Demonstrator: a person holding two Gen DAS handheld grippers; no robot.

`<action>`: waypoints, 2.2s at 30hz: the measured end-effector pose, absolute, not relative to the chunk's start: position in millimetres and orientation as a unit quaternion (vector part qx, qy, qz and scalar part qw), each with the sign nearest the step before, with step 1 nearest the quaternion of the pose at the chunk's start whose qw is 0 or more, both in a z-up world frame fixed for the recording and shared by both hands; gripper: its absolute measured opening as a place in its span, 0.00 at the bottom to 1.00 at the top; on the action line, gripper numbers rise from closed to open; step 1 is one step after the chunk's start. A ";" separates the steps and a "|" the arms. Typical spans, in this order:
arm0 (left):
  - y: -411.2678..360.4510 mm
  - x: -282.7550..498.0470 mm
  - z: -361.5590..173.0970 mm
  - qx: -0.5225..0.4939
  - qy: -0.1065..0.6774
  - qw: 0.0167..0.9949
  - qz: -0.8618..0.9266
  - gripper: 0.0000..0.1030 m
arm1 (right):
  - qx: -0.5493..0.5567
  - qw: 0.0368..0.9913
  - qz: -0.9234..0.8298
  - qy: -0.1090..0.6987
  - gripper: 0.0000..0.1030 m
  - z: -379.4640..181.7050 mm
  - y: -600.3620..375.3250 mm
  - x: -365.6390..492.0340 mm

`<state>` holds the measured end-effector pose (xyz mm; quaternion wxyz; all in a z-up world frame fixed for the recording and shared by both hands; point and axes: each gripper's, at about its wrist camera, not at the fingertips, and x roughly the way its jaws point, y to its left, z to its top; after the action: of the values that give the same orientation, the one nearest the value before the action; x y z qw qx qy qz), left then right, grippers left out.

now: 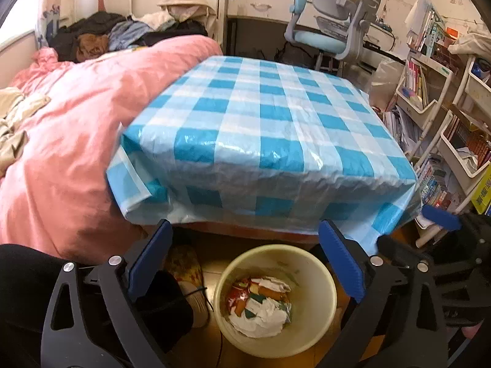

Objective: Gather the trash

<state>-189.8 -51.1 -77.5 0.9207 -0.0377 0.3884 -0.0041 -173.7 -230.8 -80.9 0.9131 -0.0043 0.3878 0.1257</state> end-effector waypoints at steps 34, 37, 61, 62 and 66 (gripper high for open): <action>-46.9 -166.7 -37.6 -0.046 0.276 0.960 0.028 0.93 | 0.000 0.975 0.042 0.218 0.93 -34.0 -246.5 -192.6; -46.9 -164.5 -35.8 -0.046 0.271 0.961 0.029 0.93 | 0.006 0.976 0.039 0.213 0.93 -33.1 -247.9 -190.8; -53.0 -165.4 -37.4 -0.030 0.273 0.961 0.023 0.93 | -0.003 0.977 0.036 0.208 0.93 -31.5 -245.0 -190.4; -52.7 -165.6 -37.9 -0.031 0.273 0.961 0.022 0.93 | -0.003 0.977 0.036 0.208 0.93 -31.6 -244.9 -190.5; -51.7 -167.1 -38.9 -0.031 0.275 0.961 0.021 0.93 | -0.003 0.977 0.036 0.209 0.93 -31.8 -245.3 -190.5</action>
<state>-167.1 -51.7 -38.9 0.9607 -0.0306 0.2753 0.0208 -190.5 -245.3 -31.8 0.9773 -0.0031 0.2088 0.0359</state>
